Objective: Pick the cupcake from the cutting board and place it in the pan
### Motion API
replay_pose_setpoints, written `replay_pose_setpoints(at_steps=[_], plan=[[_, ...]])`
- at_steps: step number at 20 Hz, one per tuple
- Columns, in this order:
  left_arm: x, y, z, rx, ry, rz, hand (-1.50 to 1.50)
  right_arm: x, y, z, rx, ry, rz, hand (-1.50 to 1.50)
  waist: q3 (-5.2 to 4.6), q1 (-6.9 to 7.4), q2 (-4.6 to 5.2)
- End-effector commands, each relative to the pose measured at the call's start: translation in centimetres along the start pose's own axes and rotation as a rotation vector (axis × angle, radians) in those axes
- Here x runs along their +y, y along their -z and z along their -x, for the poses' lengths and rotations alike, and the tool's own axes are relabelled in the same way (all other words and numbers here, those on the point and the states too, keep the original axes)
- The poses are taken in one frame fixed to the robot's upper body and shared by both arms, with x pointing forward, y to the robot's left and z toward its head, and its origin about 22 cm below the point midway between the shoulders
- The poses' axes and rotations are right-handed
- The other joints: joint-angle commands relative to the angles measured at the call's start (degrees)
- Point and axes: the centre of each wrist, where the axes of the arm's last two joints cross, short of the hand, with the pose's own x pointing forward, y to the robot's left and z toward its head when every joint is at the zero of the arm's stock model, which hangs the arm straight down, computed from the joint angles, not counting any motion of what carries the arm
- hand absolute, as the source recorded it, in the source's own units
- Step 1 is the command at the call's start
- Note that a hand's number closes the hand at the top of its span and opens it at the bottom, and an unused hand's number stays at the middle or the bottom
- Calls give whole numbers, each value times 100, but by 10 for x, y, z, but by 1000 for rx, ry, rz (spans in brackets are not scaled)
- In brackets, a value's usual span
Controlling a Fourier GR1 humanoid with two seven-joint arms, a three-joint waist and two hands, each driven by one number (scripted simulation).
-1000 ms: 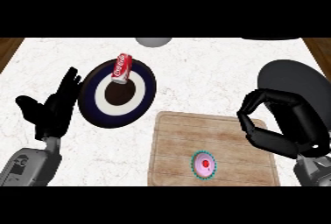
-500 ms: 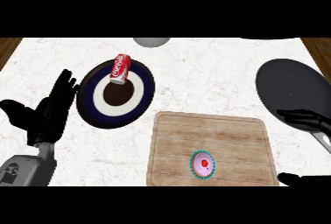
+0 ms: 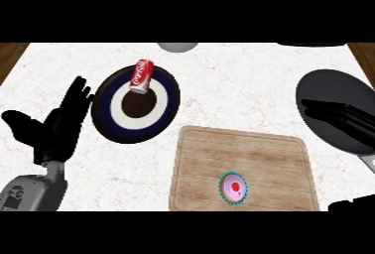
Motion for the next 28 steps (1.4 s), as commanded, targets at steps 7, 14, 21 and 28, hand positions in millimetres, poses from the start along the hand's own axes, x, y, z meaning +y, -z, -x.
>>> replay_pose_setpoints(at_steps=[7,14,21,28], plan=[[-6,-1,9,-13,-4,15,0,26,42,-29,158,-287,-375,-150,-8,128,31],[0,-10,-9,-8,-12,8,0,61,55,-57,171,-334,-581,-150,4,10,-8],[16,-8,3,-16,-5,-2,0,64,47,-99,199,-536,-549,-150,-1,-49,-15],[13,5,-6,-5,-16,2,0,73,48,-121,191,-557,-524,-150,3,-72,-13]])
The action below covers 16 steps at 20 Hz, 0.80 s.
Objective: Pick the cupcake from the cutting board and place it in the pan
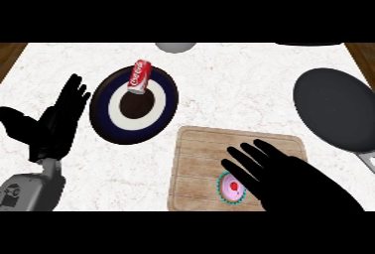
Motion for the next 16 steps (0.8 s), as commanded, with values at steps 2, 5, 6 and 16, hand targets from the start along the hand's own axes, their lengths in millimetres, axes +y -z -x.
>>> replay_pose_setpoints(at_steps=[2,5,6,16], plan=[[-2,-8,-1,-8,0,-6,0,-3,26,-34,7,-18,19,-150,0,42,0],[2,-4,10,-14,2,-1,0,8,24,-25,30,-17,-2,-150,2,-1,6],[10,10,-4,-4,15,-1,0,5,26,-36,45,-49,-38,-150,-3,-20,3],[0,-8,-1,-11,13,4,0,18,64,-16,116,-18,-50,-150,5,11,7]])
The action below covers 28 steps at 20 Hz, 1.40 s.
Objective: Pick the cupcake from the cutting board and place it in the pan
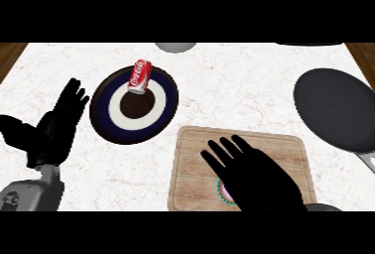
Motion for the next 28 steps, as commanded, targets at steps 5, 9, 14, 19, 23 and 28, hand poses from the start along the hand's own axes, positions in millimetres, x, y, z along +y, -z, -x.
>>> replay_pose_setpoints(at_steps=[5,9,14,19,23,28], plan=[[-5,1,-8,12,-2,-2,0,21,23,-8,32,-6,-55,-150,2,-6,0],[-2,8,-6,-13,-18,-12,0,34,25,-13,36,-14,-47,-150,1,-15,1],[4,1,-9,5,-25,5,0,34,49,15,23,3,-41,-150,2,4,5],[-5,8,-7,10,-6,-22,0,56,60,8,18,38,-41,-150,2,-15,5],[-2,-10,-2,2,-6,-7,0,64,69,9,3,29,-76,-150,2,4,1],[-3,11,-6,13,3,-5,0,67,82,0,-105,5,-42,150,2,-3,7]])
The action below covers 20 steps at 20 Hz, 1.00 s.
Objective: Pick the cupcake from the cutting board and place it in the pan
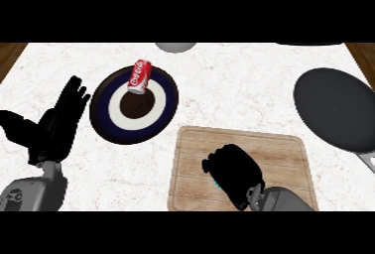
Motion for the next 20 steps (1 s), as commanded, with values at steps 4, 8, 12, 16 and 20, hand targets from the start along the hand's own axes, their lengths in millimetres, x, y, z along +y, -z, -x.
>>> replay_pose_setpoints(at_steps=[4,8,12,16,20], plan=[[-15,-9,-16,-6,-8,10,0,12,16,-1,-60,6,35,150,1,5,-4],[18,-1,4,-10,3,-7,0,5,6,-3,-79,26,54,150,-1,-13,-4],[7,-5,7,4,-14,-19,0,13,4,31,24,139,103,150,-1,-34,-1],[20,-13,5,7,11,-25,0,39,-16,62,258,337,156,150,2,-112,-21],[5,-6,9,-9,-8,-13,0,22,-35,43,291,310,346,150,-1,-71,-14]])
